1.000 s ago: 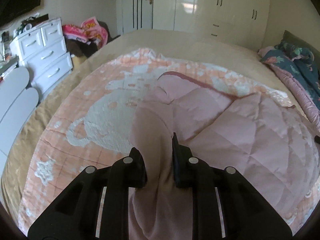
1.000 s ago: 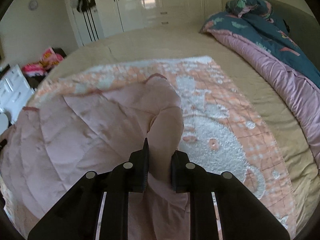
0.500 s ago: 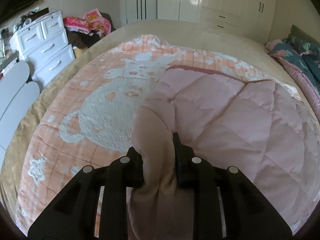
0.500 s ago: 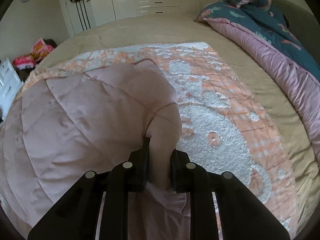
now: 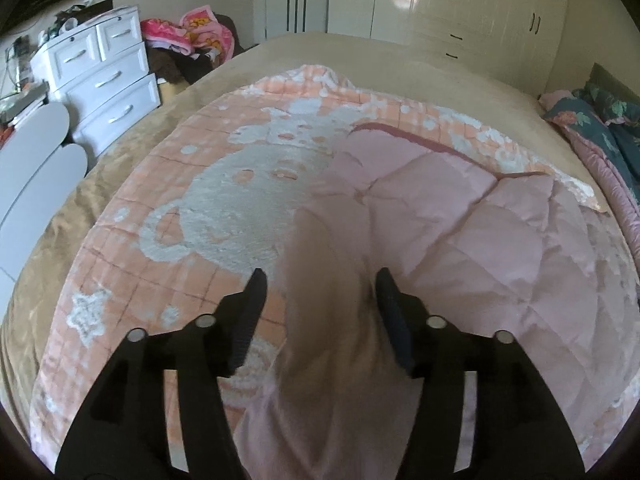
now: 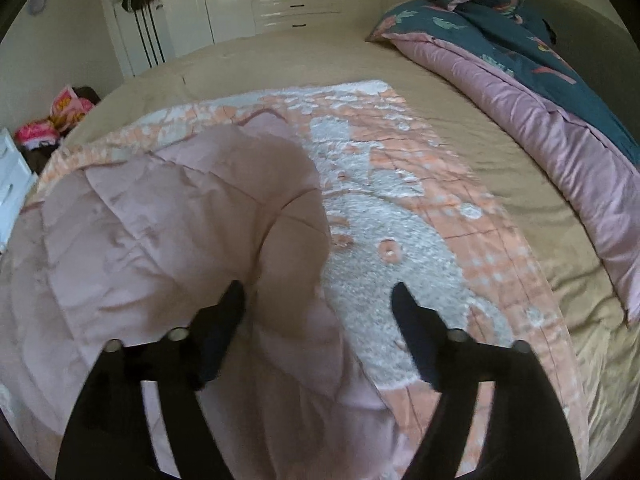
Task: Fold large clothes
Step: 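Lift the held quilted edge with both tools and fold it over, then open both tools and move them back from the folded jacket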
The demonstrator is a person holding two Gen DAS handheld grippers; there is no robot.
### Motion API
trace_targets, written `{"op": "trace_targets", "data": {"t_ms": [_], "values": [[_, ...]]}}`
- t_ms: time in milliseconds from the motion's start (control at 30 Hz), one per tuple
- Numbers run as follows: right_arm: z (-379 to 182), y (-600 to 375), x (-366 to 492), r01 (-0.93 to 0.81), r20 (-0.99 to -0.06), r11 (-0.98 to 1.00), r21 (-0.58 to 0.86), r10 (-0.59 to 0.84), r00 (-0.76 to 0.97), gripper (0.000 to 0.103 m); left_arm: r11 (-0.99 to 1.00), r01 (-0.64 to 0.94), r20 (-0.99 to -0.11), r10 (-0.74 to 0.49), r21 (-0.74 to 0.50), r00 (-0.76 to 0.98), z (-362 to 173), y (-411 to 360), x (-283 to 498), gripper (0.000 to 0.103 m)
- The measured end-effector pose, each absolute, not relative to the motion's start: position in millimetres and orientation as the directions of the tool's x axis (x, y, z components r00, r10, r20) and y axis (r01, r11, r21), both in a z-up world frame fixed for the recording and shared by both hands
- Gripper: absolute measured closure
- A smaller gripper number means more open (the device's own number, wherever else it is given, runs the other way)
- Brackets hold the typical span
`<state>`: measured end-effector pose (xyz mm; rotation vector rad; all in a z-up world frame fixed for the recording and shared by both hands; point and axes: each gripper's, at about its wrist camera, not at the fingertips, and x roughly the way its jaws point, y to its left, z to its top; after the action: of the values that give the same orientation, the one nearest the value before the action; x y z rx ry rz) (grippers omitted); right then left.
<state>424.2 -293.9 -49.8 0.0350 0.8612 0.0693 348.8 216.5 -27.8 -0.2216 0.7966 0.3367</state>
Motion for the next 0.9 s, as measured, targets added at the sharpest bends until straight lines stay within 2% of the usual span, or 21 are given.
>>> {"op": "trace_targets", "data": {"t_ms": [33, 67, 100, 167, 233, 333, 900], "values": [[-47, -296, 420, -0.047, -0.753, 0.997, 0.067, 0.081, 0.653, 0.015, 0.924, -0.376, -0.728, 0.211, -0.07, 0.653, -26, 216, 346, 0.044], [-42, -299, 414, -0.05, -0.747, 0.995, 0.082, 0.095, 0.658, 0.013, 0.924, -0.374, -0.725, 0.204, -0.078, 0.658, -22, 216, 341, 0.041], [-39, -301, 409, -0.054, -0.745, 0.994, 0.095, 0.107, 0.659, 0.013, 0.924, -0.372, -0.722, 0.199, -0.086, 0.663, -19, 214, 337, 0.04], [-31, -304, 398, -0.062, -0.737, 0.992, 0.112, 0.125, 0.664, 0.012, 0.924, -0.37, -0.714, 0.196, -0.095, 0.673, -11, 212, 329, 0.03], [-23, -305, 388, -0.073, -0.725, 0.99, 0.123, 0.14, 0.674, 0.007, 0.925, -0.365, -0.706, 0.189, -0.105, 0.682, -3, 209, 321, 0.022], [-7, -305, 372, -0.091, -0.7, 0.986, 0.138, 0.162, 0.696, 0.007, 0.926, -0.362, -0.696, 0.189, -0.108, 0.693, 9, 204, 311, 0.009], [68, -301, 290, -0.195, -0.573, 0.969, 0.152, 0.248, 0.781, 0.004, 0.95, -0.276, -0.625, 0.13, -0.143, 0.77, 63, 162, 241, 0.009]]}}
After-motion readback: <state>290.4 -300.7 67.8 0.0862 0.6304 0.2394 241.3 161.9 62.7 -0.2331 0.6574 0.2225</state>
